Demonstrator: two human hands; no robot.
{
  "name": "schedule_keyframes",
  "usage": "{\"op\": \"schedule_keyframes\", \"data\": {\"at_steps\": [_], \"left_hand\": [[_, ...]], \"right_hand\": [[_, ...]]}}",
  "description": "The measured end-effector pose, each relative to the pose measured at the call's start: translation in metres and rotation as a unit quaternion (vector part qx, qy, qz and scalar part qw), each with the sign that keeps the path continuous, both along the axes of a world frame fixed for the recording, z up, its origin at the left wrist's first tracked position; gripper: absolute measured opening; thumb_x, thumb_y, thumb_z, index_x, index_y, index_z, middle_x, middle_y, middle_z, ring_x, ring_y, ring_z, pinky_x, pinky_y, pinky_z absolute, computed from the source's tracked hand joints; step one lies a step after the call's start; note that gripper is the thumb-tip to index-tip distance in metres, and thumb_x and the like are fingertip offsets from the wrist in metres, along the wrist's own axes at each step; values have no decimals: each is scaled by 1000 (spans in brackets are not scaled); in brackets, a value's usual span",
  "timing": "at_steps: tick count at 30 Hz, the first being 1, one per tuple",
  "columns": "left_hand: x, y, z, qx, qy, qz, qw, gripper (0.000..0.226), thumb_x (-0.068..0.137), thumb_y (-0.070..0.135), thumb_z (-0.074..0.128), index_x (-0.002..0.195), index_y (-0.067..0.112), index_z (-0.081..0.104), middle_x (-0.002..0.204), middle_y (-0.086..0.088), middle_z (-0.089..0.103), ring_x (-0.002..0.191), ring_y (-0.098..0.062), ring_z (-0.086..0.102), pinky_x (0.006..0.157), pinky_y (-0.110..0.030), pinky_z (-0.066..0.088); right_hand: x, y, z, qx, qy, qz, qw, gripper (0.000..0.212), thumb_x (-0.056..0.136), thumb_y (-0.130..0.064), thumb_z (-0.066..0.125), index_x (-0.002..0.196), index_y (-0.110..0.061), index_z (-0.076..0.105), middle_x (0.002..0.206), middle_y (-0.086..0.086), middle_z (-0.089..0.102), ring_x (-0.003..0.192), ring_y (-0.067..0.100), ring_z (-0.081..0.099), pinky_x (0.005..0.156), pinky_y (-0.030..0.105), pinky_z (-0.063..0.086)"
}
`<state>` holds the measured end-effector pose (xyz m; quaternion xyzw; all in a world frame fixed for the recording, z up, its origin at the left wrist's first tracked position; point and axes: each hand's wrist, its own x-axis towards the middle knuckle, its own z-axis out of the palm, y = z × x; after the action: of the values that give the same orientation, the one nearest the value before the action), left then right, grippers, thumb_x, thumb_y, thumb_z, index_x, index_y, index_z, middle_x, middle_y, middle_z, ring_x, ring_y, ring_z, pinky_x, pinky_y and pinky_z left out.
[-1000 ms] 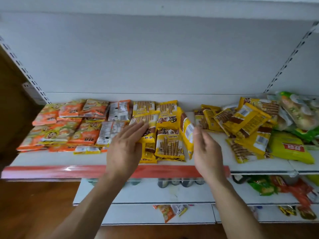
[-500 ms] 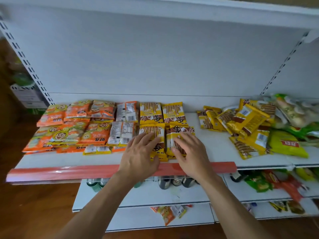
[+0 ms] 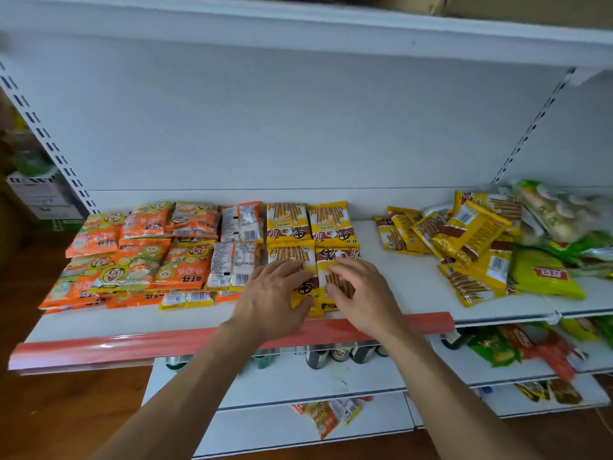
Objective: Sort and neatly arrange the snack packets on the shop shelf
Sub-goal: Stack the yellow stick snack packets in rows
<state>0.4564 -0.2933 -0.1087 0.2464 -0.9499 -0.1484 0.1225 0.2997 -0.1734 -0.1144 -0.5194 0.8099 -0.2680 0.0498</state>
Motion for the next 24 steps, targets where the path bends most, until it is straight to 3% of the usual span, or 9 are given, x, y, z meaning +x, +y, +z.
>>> {"op": "schedule_keyframes", "data": {"at_steps": [8,14,18,24], "left_hand": [[-13,-8,34,2,-24,11,1000,38,94,46,54,127,30,62,135,9,58,124,-15,53,99,-31,42],[-39,2,46,-10,-43,16,999,37,95,50,50,126,35,61,137,12,56,124,-14,54,93,-30,45],[-70,10,53,-14,-77,5,997,37,94,50,48,127,37,59,138,9,56,123,-18,55,91,-33,48],[-139,39,56,-11,-90,-32,995,37,94,51,46,126,36,59,130,11,60,117,-15,57,89,-28,44]], "right_hand": [[-17,-19,33,94,-6,-16,995,31,86,-41,66,114,-28,67,128,-3,59,118,20,51,92,36,47],[-35,-6,37,113,19,-70,991,30,90,-36,62,118,-25,63,125,-2,58,119,22,51,90,34,44],[-67,13,46,133,29,-116,984,39,91,-35,61,128,-24,58,136,0,52,127,23,46,95,34,43],[-125,58,54,152,62,-175,971,43,91,-37,60,131,-22,57,129,5,54,120,29,48,92,38,46]]}}
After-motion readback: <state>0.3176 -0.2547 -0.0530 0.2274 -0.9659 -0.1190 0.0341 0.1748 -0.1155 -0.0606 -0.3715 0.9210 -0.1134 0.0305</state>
